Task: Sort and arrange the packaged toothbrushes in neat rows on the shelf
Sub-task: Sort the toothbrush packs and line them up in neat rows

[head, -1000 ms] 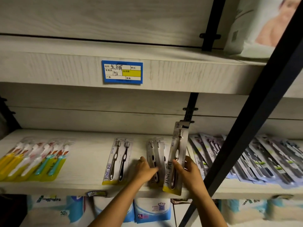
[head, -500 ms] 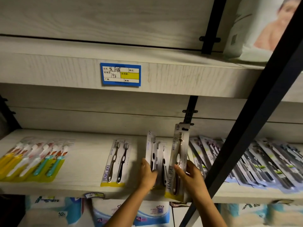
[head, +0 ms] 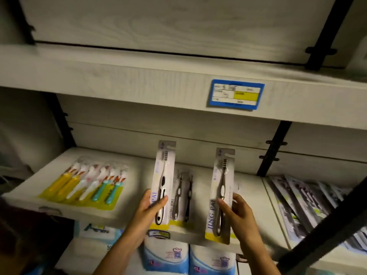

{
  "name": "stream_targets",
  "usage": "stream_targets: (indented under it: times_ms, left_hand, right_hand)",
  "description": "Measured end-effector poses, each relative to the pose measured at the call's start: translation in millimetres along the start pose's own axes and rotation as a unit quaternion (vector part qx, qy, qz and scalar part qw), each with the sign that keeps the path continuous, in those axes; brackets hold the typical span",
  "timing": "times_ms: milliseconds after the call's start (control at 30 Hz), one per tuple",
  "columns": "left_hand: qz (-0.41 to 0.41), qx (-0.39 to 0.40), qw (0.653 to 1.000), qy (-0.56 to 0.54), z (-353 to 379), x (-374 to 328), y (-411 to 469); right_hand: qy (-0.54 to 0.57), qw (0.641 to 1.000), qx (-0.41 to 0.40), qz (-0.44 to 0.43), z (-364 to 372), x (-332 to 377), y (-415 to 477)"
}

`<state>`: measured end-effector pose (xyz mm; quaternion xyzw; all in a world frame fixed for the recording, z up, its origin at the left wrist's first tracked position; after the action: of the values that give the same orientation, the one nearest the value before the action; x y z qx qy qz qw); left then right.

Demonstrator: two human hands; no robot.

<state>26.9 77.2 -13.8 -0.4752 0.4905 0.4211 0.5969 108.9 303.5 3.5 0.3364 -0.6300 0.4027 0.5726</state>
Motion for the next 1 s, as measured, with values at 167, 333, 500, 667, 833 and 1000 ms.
stream_targets:
  times_ms: [167,333,500,667,833,1000]
  left_hand:
    - [-0.025,-0.008,0.999,-0.02,-68.8,7.2,15.2]
    - [-0.019,0.035,0.999,-0.014,-119.0,0.2,31.3]
    - [-0.006,0.047,0.999,-0.019,-138.7,-2.5,38.6]
    - [0.011,0.057,0.998,-0.028,-140.2,-4.2,42.8]
    - [-0.028,0.078,0.993,-0.081,-146.4,2.5,46.1]
    - [-0.017,0.095,0.993,-0.062,-140.3,-5.1,47.3]
  right_hand:
    - [0.038,0.998,-0.044,0.012,55.9,-1.0,-5.4]
    - [-0.048,0.997,-0.04,0.046,121.1,-19.7,3.2]
    - [-0.234,0.969,-0.058,0.051,166.8,-43.7,43.9]
    - [-0.347,0.93,-0.074,0.098,185.4,-53.6,60.0]
    - [-0.477,0.871,-0.098,0.055,188.6,-47.4,57.1]
    - [-0.579,0.811,-0.081,0.015,185.4,-51.2,59.2]
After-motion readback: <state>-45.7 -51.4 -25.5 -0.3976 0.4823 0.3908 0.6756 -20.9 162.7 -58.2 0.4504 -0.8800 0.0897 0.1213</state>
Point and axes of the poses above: each hand's wrist, its own y-axis towards the middle knuckle, its own z-axis out of the palm, x = y × z, the point moved 5 cm from there along y, towards the middle knuckle, and after that the axes turned 3 degrees about y, right-handed, at the moved point
